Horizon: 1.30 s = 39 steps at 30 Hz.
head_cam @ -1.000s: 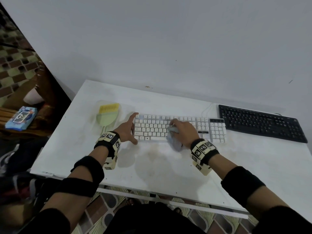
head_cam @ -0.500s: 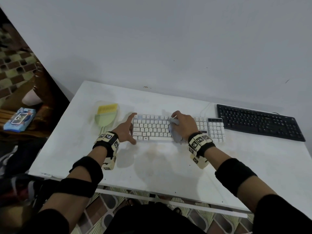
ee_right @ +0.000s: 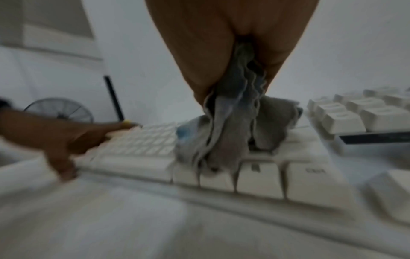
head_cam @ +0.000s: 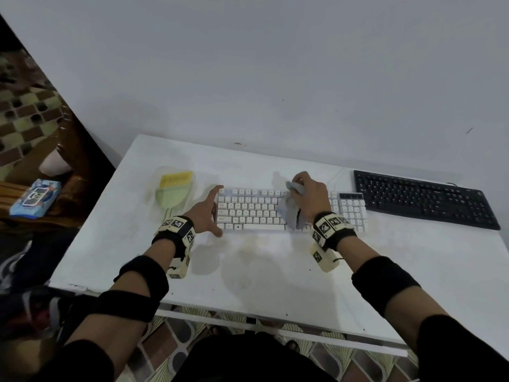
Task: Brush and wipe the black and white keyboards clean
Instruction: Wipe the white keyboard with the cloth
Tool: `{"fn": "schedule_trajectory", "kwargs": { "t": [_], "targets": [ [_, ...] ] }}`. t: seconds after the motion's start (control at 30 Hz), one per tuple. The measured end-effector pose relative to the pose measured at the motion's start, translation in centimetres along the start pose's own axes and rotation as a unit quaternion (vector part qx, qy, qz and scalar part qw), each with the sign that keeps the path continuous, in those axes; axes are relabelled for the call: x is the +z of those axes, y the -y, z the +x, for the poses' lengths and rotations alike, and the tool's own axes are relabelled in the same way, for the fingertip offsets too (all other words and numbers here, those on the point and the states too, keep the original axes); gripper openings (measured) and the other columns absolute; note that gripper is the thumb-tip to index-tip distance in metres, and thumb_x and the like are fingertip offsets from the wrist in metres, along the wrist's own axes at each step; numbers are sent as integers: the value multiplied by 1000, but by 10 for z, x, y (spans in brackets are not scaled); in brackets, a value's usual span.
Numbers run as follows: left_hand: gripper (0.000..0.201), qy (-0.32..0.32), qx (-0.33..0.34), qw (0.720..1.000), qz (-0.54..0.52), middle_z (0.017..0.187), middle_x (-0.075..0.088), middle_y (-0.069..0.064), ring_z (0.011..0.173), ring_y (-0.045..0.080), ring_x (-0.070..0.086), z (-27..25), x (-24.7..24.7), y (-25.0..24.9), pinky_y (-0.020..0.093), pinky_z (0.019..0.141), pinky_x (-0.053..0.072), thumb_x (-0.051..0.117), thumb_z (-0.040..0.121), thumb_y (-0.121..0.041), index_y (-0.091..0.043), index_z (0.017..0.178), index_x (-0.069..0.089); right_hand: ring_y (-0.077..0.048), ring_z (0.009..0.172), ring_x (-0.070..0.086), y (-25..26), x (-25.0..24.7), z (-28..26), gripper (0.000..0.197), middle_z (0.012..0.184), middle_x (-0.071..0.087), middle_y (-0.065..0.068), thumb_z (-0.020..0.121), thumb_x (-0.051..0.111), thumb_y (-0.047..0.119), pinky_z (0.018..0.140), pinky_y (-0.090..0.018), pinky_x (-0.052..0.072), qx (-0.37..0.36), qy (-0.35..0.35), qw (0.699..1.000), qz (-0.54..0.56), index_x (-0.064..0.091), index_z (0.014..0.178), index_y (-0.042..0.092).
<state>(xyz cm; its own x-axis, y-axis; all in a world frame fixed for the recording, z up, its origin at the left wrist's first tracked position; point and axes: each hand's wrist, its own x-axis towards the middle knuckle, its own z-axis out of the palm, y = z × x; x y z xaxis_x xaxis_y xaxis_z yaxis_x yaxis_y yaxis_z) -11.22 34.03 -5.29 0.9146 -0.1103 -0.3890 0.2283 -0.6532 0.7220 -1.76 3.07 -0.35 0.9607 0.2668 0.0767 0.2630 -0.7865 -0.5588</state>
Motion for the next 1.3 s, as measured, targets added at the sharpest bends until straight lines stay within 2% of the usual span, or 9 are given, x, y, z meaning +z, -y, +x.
{"fn": "schedule_trajectory", "kwargs": {
  "t": [0.17, 0.23, 0.33, 0.5, 0.6, 0.67, 0.83, 1.03, 1.3],
  "targets": [
    [142, -1, 2, 1000, 1, 100, 66, 11, 81, 13, 62, 1, 0, -1, 20, 70, 45, 93, 65, -1, -34, 161, -6, -23, 98, 54, -6, 23, -22, 37, 110, 59, -1, 90, 52, 45, 83, -37, 47, -93, 45, 973, -208, 58, 114, 18],
    [142, 1, 0, 1000, 0, 100, 67, 9, 82, 12, 62, 1, 1, 0, 19, 70, 45, 93, 65, -1, -34, 162, -6, -27, 99, 51, -8, 26, -32, 40, 116, 53, -6, 89, 60, 34, 75, -40, 51, -85, 28, 976, -200, 55, 124, 17],
    [143, 0, -1, 1000, 4, 102, 68, 10, 82, 12, 62, 2, 1, 1, 20, 70, 45, 93, 65, -3, -34, 161, -7, -35, 100, 54, -6, 19, -34, 43, 117, 58, -14, 86, 63, 2, 83, -42, 49, -117, 56, 979, -157, 59, 128, 7],
    [143, -1, -3, 1000, 4, 100, 67, 11, 78, 14, 60, 2, 2, 0, 20, 69, 44, 93, 64, -3, -36, 161, -6, -22, 86, 52, -11, 14, -41, 22, 103, 59, -8, 92, 62, 18, 75, -33, 43, -89, 111, 982, -128, 66, 113, 10],
    [143, -2, -3, 1000, 3, 98, 67, 8, 78, 12, 60, 2, 2, 1, 20, 69, 44, 93, 65, -3, -36, 161, -7, -15, 71, 45, -12, 7, -53, 16, 73, 57, 3, 84, 56, 30, 67, -31, 38, -112, 154, 975, -112, 58, 73, 19],
    [143, -2, -3, 1000, 4, 98, 67, 9, 77, 12, 60, 1, 1, 2, 20, 69, 44, 94, 64, -4, -35, 161, -7, -9, 63, 48, -6, -4, -49, 22, 64, 56, 8, 85, 63, 29, 63, -31, 41, -93, 170, 978, -75, 58, 65, 22],
    [142, 0, 0, 1000, 9, 97, 67, 7, 78, 13, 60, 4, 0, 3, 21, 68, 44, 94, 64, -5, -36, 161, -6, -21, 79, 55, 2, -17, -20, 18, 89, 56, -5, 90, 66, 15, 76, -32, 47, -34, 39, 997, -51, 77, 104, 17],
    [143, -1, -2, 1000, 11, 97, 67, 9, 77, 14, 60, 5, 2, 3, 22, 69, 44, 94, 64, -6, -37, 161, -6, -26, 93, 57, -1, 2, -40, 43, 113, 50, -10, 96, 63, 10, 82, -34, 52, -42, 142, 982, -120, 60, 138, 12],
    [144, -1, -2, 1000, 6, 100, 68, 9, 80, 15, 61, 3, 1, 2, 22, 71, 45, 94, 63, -5, -37, 161, -7, -21, 80, 59, -5, -10, -50, 15, 89, 57, -3, 87, 66, 29, 73, -33, 48, -72, 191, 969, -139, 76, 87, 17]
  ]
}}
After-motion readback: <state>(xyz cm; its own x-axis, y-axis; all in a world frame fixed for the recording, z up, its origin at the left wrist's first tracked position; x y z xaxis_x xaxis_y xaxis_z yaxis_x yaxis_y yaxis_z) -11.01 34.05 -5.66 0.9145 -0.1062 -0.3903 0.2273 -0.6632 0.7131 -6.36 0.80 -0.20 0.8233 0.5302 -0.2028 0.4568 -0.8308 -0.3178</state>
